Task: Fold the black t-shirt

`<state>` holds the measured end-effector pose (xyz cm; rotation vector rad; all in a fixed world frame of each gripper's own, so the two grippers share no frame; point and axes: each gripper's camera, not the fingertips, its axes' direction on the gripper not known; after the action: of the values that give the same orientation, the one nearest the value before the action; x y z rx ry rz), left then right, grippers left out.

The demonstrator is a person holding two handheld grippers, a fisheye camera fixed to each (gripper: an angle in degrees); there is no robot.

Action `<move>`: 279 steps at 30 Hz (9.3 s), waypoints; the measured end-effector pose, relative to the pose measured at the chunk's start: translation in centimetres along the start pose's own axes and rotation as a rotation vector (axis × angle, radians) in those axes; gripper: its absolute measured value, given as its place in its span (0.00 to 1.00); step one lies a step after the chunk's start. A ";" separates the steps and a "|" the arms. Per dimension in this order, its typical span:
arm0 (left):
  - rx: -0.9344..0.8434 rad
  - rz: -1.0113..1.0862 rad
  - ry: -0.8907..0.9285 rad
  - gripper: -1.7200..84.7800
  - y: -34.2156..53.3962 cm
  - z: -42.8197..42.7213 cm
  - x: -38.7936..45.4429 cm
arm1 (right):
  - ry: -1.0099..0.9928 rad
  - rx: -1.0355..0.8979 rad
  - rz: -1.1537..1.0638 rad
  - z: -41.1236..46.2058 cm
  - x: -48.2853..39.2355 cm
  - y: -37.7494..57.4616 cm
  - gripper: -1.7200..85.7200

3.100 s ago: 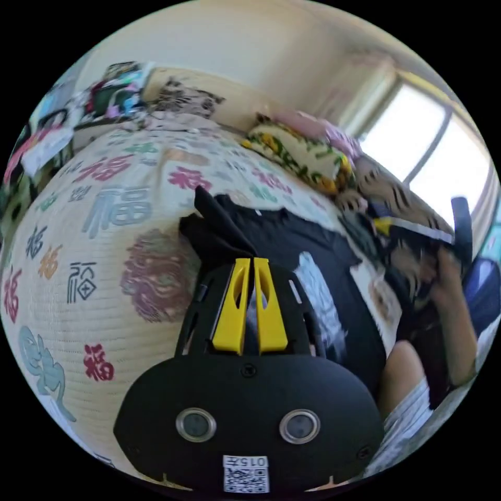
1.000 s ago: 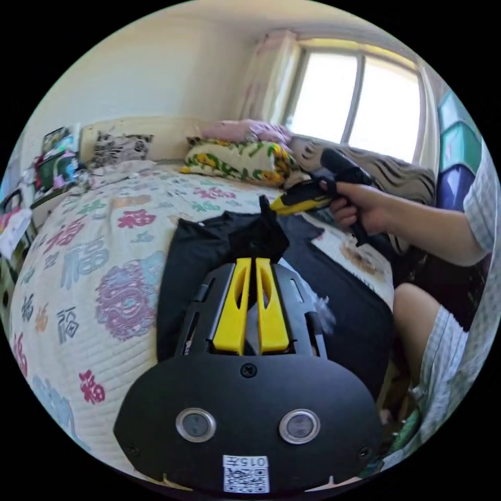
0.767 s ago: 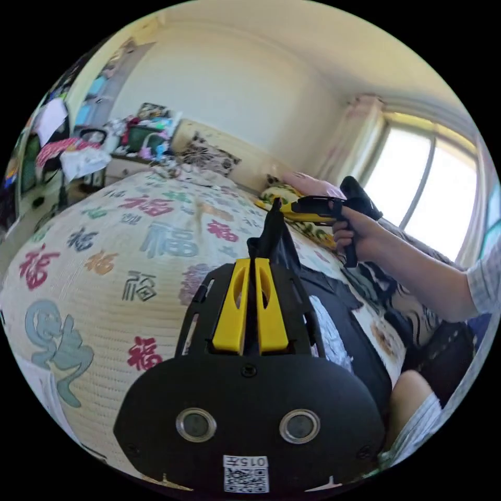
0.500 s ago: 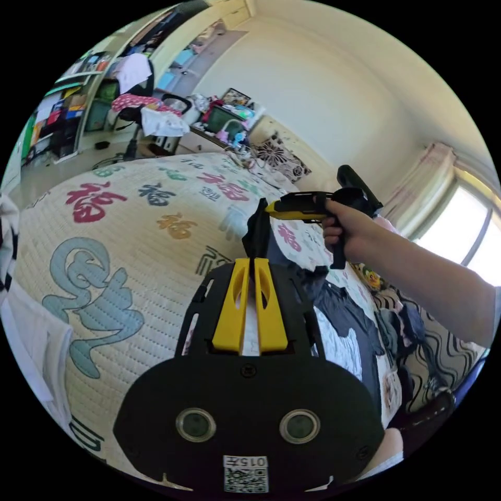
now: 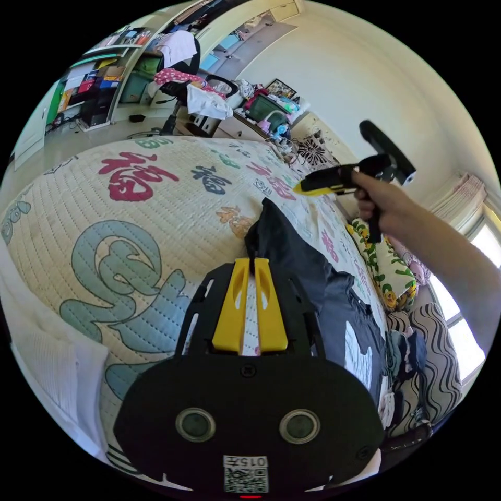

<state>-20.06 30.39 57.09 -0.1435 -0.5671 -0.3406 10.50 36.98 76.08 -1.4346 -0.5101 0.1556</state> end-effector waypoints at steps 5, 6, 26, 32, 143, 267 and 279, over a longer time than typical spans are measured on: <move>-0.048 -0.017 -0.071 0.06 -0.9 -1.5 -0.3 | -0.045 0.097 -0.081 -4.2 -3.5 1.4 0.06; -0.051 -0.010 -0.102 0.07 -0.9 -2.5 0.1 | -0.056 0.117 -0.088 -4.6 -3.8 2.2 0.06; -0.436 0.489 -0.070 0.13 2.8 -24.4 12.4 | 0.198 0.208 0.696 -3.5 -9.9 66.8 0.01; -0.625 0.498 -0.137 0.11 2.5 -22.8 13.3 | 0.108 0.046 0.844 3.8 -9.8 72.2 0.01; -0.571 0.569 0.247 0.02 -38.6 16.0 78.7 | -0.069 0.416 0.589 14.1 19.4 76.3 0.01; -0.323 0.618 0.285 0.08 7.0 14.8 24.9 | -0.758 0.437 0.733 -5.4 34.1 28.6 0.06; -0.442 0.661 0.285 0.08 -5.5 21.1 29.4 | -0.669 0.308 0.416 -7.3 33.8 22.5 0.03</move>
<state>-9.40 21.89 91.07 -0.6793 -0.1324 0.1647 47.97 47.22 62.05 -1.1475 -0.6838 1.0276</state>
